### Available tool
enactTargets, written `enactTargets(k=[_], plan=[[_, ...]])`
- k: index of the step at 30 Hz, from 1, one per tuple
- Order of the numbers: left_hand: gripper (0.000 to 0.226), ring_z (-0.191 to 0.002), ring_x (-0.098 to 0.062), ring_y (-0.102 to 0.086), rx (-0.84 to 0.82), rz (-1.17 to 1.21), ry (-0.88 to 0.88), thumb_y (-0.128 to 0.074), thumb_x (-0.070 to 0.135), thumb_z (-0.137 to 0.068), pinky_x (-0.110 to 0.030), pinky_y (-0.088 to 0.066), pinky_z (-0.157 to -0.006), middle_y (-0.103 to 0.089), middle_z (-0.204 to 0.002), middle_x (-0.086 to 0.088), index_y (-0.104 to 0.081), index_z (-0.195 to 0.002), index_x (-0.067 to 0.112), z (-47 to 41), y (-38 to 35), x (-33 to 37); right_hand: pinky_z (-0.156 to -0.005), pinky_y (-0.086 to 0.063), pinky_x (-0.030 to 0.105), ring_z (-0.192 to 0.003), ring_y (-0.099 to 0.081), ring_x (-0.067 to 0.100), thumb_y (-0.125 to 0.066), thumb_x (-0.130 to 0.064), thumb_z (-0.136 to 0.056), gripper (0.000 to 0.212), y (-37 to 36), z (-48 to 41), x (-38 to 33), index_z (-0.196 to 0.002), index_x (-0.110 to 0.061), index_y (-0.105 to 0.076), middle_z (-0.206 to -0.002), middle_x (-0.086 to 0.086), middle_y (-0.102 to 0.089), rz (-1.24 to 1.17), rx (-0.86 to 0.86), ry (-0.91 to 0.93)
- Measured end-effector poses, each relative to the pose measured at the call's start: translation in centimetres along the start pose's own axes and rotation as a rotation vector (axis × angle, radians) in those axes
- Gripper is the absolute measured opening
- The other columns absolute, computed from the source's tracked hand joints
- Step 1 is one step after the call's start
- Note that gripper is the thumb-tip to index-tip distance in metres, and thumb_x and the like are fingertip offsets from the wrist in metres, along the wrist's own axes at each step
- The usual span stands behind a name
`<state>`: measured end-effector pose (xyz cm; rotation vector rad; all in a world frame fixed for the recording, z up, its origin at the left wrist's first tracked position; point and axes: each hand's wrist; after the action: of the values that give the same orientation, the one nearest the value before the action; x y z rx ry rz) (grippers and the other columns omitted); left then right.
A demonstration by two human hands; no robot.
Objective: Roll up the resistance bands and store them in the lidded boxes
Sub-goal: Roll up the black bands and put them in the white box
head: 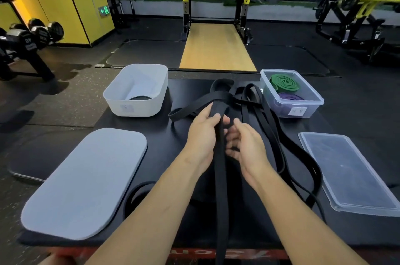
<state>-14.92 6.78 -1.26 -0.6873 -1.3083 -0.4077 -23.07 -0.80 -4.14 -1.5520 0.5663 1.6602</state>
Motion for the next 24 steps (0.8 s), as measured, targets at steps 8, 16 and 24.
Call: enactTargets(k=[8, 16, 24], plan=[[0.045, -0.115, -0.018, -0.067, -0.011, -0.457, -0.023, -0.040, 0.039, -0.110, -0.032, -0.055, -0.097, -0.068, -0.129, -0.004, -0.038, -0.155, 0.035, 3.4, 1.0, -2.4, -0.084, -0.059, 0.047, -0.092, -0.072, 0.026, -0.038, -0.037, -0.112, 0.050, -1.1, 0.1, -0.5, -0.094, -0.016, -0.081, -0.103, 0.016, -0.078, 0.011, -0.092, -0.086], [0.017, -0.072, -0.011, -0.064, -0.234, -0.630, 0.118, -0.038, 0.028, -0.110, -0.033, -0.057, -0.072, -0.066, -0.081, 0.006, -0.055, -0.112, 0.030, 4.0, 1.8, -2.7, -0.077, -0.057, 0.040, -0.083, -0.069, 0.026, -0.043, -0.026, -0.111, 0.038, -1.2, 0.0, 0.6, -0.101, -0.001, -0.070, -0.093, 0.014, -0.071, -0.068, 0.077, -0.224], [0.033, -0.095, -0.014, -0.063, -0.007, -0.770, -0.046, -0.049, 0.050, -0.105, -0.032, -0.043, -0.076, -0.068, -0.100, 0.007, -0.063, -0.102, 0.021, -0.6, 2.3, -0.1, -0.073, -0.056, 0.018, -0.088, -0.072, 0.003, -0.045, -0.021, -0.111, 0.027, -1.0, 1.7, -0.5, -0.110, -0.023, -0.072, -0.090, -0.012, -0.077, 0.062, -0.068, 0.002]])
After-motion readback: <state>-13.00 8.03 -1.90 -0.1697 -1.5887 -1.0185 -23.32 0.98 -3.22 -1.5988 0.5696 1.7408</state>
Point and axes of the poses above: each hand's wrist, its own z-axis away from the middle knuckle, its own y-axis out of the back of the hand, x = y × z
